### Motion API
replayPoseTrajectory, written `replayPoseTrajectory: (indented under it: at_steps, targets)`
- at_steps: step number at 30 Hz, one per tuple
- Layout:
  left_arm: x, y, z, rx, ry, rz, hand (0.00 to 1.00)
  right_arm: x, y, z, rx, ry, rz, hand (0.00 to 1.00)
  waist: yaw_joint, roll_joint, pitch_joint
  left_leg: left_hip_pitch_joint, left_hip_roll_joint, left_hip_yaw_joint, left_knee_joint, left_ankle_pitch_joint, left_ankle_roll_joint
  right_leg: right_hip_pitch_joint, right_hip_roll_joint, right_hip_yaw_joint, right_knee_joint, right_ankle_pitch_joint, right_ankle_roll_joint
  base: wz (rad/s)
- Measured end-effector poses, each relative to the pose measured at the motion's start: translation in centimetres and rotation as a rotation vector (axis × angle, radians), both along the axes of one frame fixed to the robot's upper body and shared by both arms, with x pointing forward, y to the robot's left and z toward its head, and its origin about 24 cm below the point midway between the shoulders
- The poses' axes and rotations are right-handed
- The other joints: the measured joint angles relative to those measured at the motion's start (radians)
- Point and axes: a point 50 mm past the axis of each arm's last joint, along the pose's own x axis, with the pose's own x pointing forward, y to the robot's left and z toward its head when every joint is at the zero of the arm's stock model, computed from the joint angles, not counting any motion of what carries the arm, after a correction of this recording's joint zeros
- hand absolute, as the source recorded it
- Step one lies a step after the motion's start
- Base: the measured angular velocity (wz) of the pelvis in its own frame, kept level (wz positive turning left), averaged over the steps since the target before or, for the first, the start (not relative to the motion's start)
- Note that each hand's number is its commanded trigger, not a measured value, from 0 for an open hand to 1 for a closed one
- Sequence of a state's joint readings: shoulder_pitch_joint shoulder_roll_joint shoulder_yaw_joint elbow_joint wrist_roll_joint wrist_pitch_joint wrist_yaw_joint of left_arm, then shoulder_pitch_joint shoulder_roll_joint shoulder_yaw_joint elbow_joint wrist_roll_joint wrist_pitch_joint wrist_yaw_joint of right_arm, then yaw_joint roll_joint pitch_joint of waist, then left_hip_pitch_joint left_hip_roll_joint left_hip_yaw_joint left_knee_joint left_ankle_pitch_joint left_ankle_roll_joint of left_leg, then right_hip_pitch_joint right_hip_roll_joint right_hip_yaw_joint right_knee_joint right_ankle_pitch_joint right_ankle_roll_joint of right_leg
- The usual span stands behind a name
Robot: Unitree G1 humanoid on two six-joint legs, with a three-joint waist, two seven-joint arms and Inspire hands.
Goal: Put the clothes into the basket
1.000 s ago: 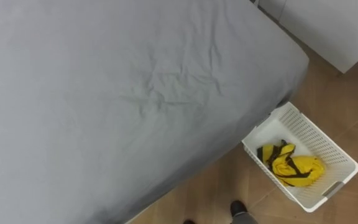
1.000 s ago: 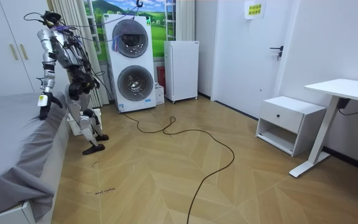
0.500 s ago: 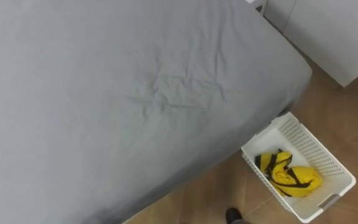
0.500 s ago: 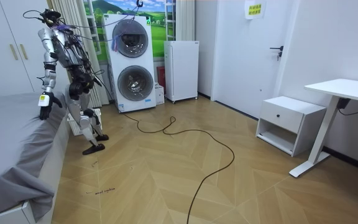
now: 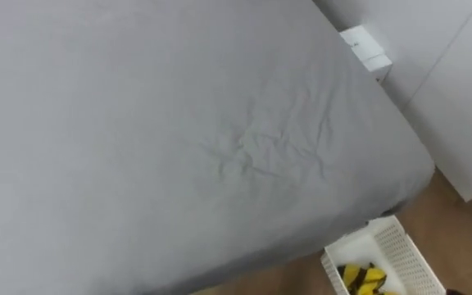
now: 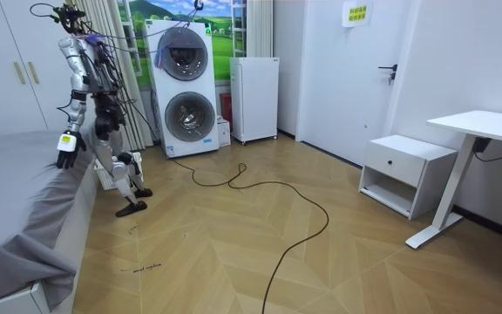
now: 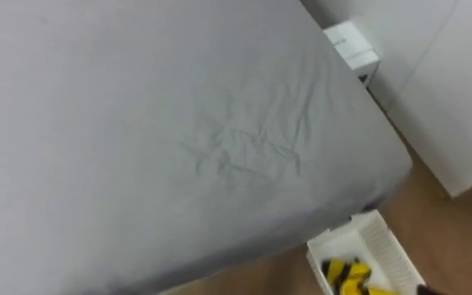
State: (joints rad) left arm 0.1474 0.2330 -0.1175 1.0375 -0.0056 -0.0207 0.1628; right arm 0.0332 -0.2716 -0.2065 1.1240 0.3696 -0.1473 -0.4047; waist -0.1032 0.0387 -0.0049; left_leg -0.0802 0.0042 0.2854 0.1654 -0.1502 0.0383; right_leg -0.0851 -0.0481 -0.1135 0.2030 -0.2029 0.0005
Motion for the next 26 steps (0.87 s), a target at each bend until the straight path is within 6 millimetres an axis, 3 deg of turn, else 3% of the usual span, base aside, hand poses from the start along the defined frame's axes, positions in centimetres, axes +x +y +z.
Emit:
replayPoseTrajectory:
  at_steps: [2,10,19,26]
  targets:
    - [0.3,-0.5,-0.1,-0.014,-0.009,0.005,0.00,0.0,1.6,-0.9,0.074,0.025,0.080,0.00,0.002,-0.009,0.0052,0.021,-0.007,-0.030,-0.004,0.000,0.000,0.045,-0.005,-0.031,-0.022,0.003,0.004,0.36]
    - [0.3,-1.7,-0.3,-0.021,-0.039,0.058,0.00,-1.8,6.1,-3.3,0.265,0.113,0.176,0.00,0.027,-0.039,0.0079,0.063,-0.027,-0.100,-0.010,0.000,0.000,0.136,-0.010,-0.094,-0.067,0.001,0.007,0.27]
    - [-0.5,-2.0,-0.7,-0.033,-0.014,0.101,0.00,-2.4,7.5,-4.0,0.317,0.211,0.346,0.00,0.079,-0.067,0.0063,0.076,-0.039,-0.139,-0.013,0.000,0.000,0.166,-0.019,-0.135,-0.068,-0.005,0.015,0.14]
    - [-2.0,-2.0,-0.9,-0.032,0.025,0.103,0.00,-2.4,8.7,-4.3,0.333,0.274,0.486,0.00,0.101,-0.061,0.0099,0.074,-0.037,-0.156,-0.009,-0.004,0.001,0.173,-0.018,-0.139,-0.067,-0.005,0.016,0.06]
